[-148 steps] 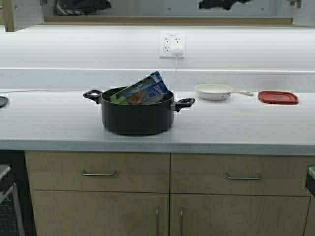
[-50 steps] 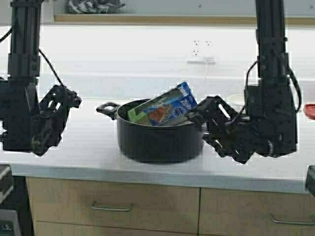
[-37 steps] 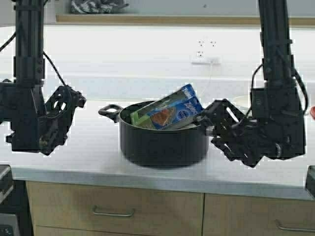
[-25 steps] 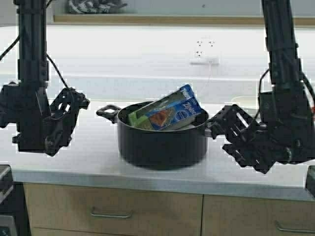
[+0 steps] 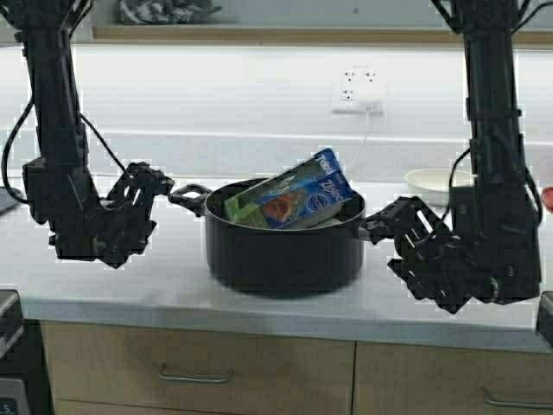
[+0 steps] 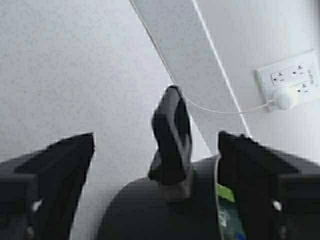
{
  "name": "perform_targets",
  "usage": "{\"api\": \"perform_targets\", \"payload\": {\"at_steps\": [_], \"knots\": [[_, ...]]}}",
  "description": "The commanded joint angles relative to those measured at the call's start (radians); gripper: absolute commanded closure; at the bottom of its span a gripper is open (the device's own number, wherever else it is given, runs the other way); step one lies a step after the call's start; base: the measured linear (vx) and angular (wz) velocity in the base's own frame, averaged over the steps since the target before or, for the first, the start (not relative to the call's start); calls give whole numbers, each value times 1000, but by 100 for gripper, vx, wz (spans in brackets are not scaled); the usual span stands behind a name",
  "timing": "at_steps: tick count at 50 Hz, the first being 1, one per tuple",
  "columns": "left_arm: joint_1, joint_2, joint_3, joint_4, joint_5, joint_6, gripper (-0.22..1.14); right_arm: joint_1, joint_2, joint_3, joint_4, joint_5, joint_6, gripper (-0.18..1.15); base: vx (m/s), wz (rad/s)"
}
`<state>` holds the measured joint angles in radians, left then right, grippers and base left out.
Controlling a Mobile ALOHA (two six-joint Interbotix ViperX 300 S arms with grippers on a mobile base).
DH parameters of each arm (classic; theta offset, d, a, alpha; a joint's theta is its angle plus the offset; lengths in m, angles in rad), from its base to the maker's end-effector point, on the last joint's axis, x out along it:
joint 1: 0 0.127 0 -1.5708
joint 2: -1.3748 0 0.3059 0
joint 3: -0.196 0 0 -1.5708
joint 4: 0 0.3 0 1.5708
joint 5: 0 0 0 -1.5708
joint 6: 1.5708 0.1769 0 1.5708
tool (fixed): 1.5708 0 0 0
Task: Open the cabinet, put the pot inside, then close it
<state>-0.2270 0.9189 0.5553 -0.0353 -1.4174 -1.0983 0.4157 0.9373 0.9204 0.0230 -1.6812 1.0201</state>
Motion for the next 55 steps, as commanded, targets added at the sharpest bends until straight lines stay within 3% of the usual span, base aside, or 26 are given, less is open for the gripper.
{"api": "perform_targets", "payload": {"at_steps": [1,8,35,43,55], "knots": [[23,9,-83,75,34,-5,-11,-21,-12,-15,-6,-9,5,-4,0,0],[32,32,-152,143,81,-26,-11,-48,-8,-41,-29,-9,12,-4,0,0],[34,61,-232,160,124,-52,-10,-84,29,-100,-63,-15,61,-1,0,0],[34,61,-250,166,146,-52,-10,-104,32,-120,-66,-21,69,8,0,0],[34,63,-265,166,184,-52,-6,-109,48,-156,-75,-21,84,33,0,0]]}}
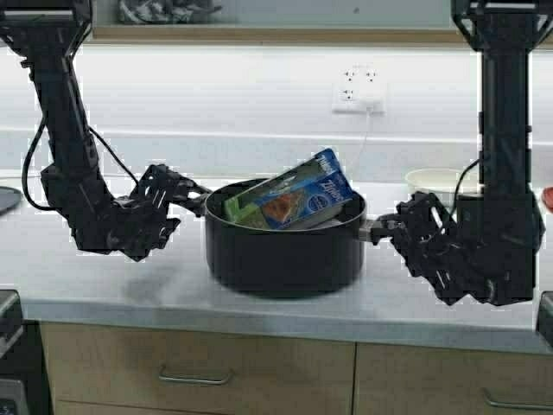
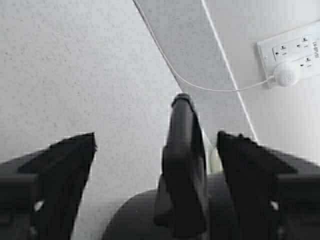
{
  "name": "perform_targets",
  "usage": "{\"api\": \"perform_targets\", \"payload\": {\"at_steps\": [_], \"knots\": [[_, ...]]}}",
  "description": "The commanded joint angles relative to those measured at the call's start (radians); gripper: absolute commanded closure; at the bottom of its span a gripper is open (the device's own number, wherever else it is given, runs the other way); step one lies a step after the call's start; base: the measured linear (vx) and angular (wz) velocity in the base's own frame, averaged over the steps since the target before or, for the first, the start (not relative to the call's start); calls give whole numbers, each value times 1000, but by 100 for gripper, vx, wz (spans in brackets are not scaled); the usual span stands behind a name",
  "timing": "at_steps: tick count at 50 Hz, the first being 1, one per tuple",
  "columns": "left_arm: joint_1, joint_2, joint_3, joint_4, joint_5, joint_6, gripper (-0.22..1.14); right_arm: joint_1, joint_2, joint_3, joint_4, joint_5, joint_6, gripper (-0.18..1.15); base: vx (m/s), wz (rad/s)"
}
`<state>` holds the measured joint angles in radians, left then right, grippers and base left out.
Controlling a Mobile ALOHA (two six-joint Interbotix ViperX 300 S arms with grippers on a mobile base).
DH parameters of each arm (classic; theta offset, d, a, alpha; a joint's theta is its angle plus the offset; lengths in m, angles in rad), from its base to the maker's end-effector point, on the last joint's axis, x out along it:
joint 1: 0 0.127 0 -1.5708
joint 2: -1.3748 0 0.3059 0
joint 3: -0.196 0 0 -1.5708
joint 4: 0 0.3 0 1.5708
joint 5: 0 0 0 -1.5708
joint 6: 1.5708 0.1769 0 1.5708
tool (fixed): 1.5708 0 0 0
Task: Open the cabinet, put the pot inside, then close it
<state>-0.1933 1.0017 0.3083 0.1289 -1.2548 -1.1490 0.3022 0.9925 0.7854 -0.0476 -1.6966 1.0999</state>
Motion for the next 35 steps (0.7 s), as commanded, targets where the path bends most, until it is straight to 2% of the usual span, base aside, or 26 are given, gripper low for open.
{"api": "perform_targets", "payload": {"at_steps": [1,6,9,13,16,20,24,35], "knots": [[0,-18,-23,2,29,-2,-3,3,-5,-26,-3,-6,6,35,0,0],[0,-15,-43,2,74,-2,20,3,17,-51,-3,-6,48,49,0,0],[0,-15,-51,2,98,-2,45,3,31,-60,0,-6,84,59,0,0],[0,-17,-52,-2,110,-2,85,3,41,-63,3,-6,130,73,0,0],[0,-18,-51,-5,110,0,103,3,43,-63,5,-8,143,85,0,0],[0,-23,-43,-5,110,2,95,3,38,-60,5,-18,143,96,0,0],[0,-29,-23,-6,103,2,85,3,25,-54,3,-23,146,94,0,0],[-8,-104,106,-14,-40,25,90,5,-75,35,-12,-60,126,92,0,0]]}}
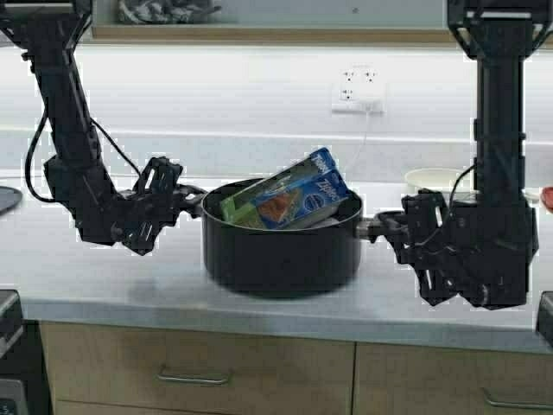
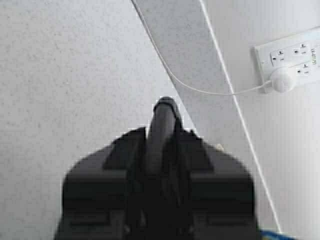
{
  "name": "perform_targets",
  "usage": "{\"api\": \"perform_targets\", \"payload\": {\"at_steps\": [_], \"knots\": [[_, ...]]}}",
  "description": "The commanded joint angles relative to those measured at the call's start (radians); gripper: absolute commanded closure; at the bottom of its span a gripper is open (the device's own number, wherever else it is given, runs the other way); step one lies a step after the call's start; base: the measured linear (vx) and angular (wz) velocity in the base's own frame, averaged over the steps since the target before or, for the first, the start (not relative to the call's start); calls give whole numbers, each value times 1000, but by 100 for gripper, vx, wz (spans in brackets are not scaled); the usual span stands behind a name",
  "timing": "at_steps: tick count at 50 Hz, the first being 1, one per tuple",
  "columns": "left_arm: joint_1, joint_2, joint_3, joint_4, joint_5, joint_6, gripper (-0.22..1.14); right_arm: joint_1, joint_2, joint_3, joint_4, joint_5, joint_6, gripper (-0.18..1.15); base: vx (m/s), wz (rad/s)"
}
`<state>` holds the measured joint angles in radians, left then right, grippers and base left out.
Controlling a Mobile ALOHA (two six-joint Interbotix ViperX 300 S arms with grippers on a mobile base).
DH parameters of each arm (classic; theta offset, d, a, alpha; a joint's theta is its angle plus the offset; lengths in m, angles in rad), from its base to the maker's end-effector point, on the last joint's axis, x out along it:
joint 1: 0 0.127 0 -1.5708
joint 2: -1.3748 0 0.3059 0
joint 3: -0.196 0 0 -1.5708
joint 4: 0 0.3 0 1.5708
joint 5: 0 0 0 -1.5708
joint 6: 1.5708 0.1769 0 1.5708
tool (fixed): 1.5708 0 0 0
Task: Open the cabinet, put the pot inside, then close it
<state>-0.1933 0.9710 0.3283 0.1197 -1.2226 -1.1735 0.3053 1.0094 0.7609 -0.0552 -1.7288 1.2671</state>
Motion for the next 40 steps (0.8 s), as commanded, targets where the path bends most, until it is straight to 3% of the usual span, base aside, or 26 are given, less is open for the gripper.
{"api": "perform_targets", "payload": {"at_steps": [1,11,26,40], "knots": [[-9,-84,103,-9,-83,54,90,2,-106,72,-3,-28,-46,92,1,0],[-63,-209,268,-40,-175,101,90,15,-255,204,-21,-31,-124,92,1,1],[-161,-403,491,-91,-255,126,90,52,-433,382,-66,-31,-129,92,0,0],[-170,-589,683,-94,-305,146,90,69,-561,520,-78,-29,-124,92,-1,0]]}}
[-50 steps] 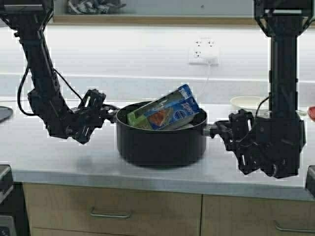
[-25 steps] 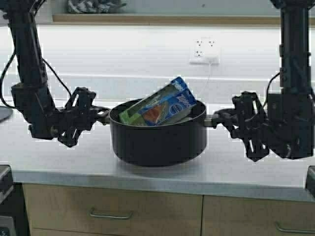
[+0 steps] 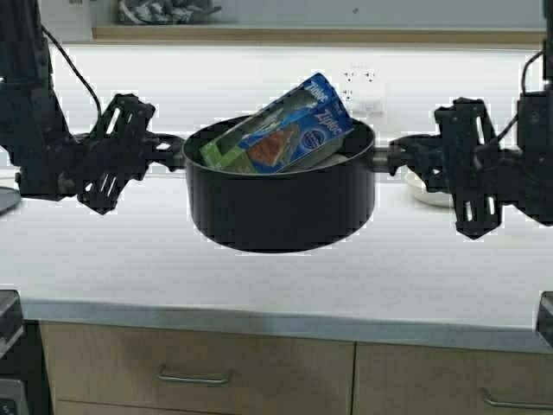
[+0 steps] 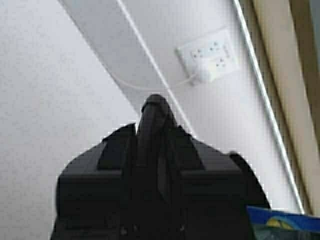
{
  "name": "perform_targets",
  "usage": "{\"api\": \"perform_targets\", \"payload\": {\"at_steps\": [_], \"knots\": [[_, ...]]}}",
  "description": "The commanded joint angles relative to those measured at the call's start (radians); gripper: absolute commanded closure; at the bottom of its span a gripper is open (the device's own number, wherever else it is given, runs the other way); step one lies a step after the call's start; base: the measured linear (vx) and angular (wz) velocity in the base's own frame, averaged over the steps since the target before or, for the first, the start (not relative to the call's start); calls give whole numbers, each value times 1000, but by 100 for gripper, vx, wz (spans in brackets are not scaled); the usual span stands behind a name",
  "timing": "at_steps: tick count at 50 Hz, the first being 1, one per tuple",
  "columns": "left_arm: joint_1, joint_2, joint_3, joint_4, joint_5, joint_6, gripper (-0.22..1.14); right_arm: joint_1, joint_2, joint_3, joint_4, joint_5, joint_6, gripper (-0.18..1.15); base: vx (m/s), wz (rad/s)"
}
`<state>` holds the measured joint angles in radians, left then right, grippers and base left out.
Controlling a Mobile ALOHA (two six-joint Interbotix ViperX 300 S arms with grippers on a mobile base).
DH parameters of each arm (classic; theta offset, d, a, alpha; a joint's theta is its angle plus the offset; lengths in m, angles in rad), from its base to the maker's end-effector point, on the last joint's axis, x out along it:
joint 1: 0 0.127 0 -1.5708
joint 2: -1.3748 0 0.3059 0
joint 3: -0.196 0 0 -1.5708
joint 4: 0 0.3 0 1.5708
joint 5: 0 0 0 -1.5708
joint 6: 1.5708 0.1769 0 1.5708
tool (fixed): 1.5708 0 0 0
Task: Open the cabinet, put the pot inside, then close it
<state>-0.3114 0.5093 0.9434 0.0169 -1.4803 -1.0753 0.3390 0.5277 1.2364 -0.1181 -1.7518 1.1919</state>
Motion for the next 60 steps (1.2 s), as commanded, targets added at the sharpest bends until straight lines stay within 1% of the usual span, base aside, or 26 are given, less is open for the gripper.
{"api": "perform_targets", "payload": {"at_steps": [1,12,20,24,31,43,49,60], "knots": [[-52,-143,81,9,-48,48,90,35,-91,52,-17,-6,-48,92,-1,-1],[-52,-296,190,9,-48,51,90,57,-227,135,-18,-8,-21,91,-1,-1],[-66,-374,216,9,-28,49,90,60,-331,164,5,2,-3,91,-1,-1],[-81,-403,206,11,18,44,90,58,-365,163,17,25,31,91,-2,-1],[-110,-468,169,5,172,43,89,58,-396,153,23,67,110,91,-2,-2],[-129,-589,74,-5,373,44,89,58,-474,132,25,107,150,91,-2,-2],[-132,-630,34,-5,466,49,89,60,-571,114,25,195,164,91,-2,-2],[-149,-672,-3,-5,517,48,89,58,-790,61,26,460,167,91,0,0]]}}
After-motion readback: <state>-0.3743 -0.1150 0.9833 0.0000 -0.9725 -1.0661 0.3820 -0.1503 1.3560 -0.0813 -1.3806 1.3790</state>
